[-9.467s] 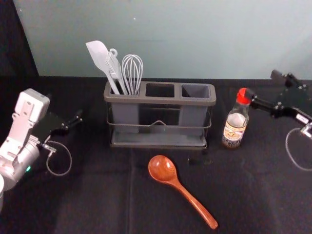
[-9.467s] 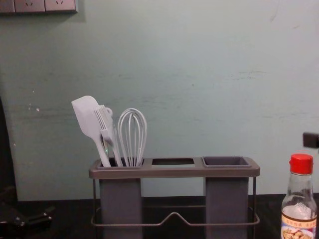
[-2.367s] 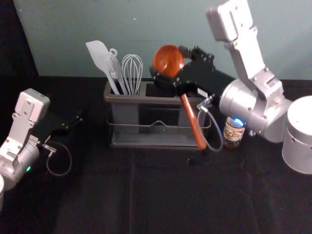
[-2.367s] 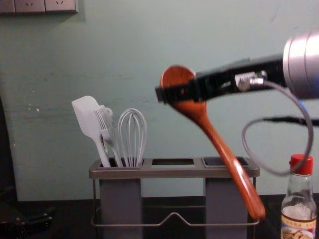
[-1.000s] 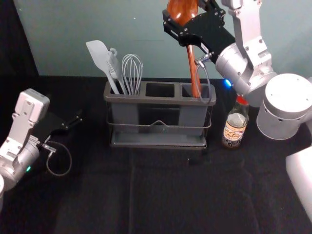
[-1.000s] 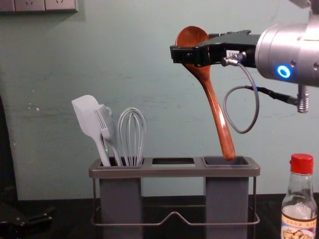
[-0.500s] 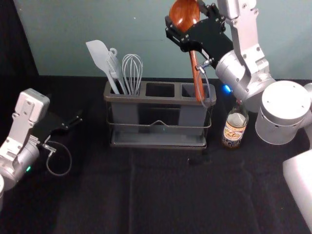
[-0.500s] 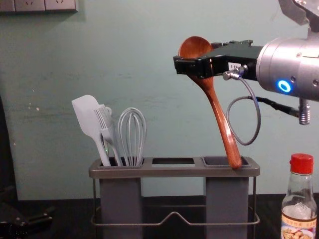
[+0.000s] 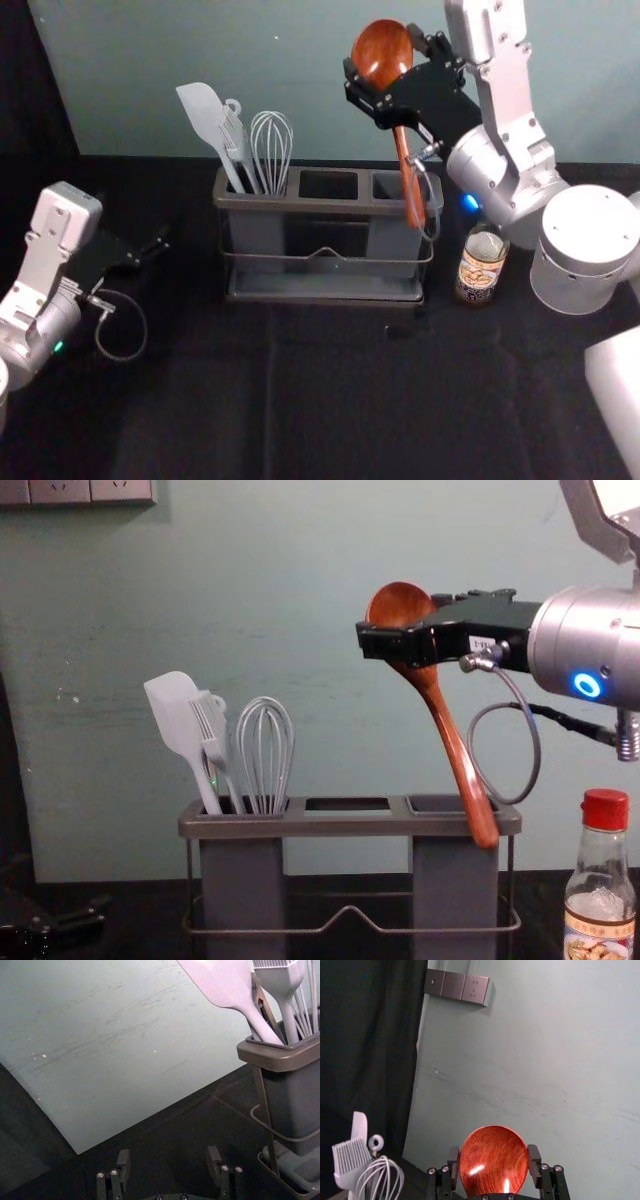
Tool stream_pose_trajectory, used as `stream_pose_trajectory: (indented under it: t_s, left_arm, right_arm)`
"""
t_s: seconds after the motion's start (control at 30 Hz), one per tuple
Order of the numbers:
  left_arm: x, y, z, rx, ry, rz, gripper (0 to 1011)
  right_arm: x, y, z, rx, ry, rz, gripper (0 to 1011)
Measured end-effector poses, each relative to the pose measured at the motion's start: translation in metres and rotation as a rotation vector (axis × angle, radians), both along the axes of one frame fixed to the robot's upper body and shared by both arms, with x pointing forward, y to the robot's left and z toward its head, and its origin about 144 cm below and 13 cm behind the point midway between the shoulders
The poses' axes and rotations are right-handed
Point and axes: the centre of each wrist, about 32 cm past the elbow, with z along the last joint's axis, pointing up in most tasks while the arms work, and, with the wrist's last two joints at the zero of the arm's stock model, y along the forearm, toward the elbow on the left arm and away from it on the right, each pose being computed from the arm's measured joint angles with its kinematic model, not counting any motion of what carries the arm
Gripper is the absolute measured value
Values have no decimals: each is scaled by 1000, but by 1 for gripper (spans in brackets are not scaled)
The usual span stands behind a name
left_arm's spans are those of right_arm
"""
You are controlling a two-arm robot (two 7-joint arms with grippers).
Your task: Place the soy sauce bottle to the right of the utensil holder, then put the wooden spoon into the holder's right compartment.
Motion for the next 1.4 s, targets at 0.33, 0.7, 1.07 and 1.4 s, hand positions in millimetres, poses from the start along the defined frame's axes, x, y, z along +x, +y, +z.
stream_pose_trajectory:
  t_s: [0.33,0.7,1.07,1.4]
  left_arm:
    - [0,0,0,0,0,0,1005]
    - [0,0,0,0,0,0,1005]
    - [0,0,0,0,0,0,1005]
    - [0,0,0,0,0,0,1005]
  right_arm:
    - [-6,-2,-7,-8,20,6,838]
    - [-10,-4,-13,-10,38,6,839]
    - [-12,-7,-17,4,57,12,838]
    - [-15,-10,-18,15,68,11,838]
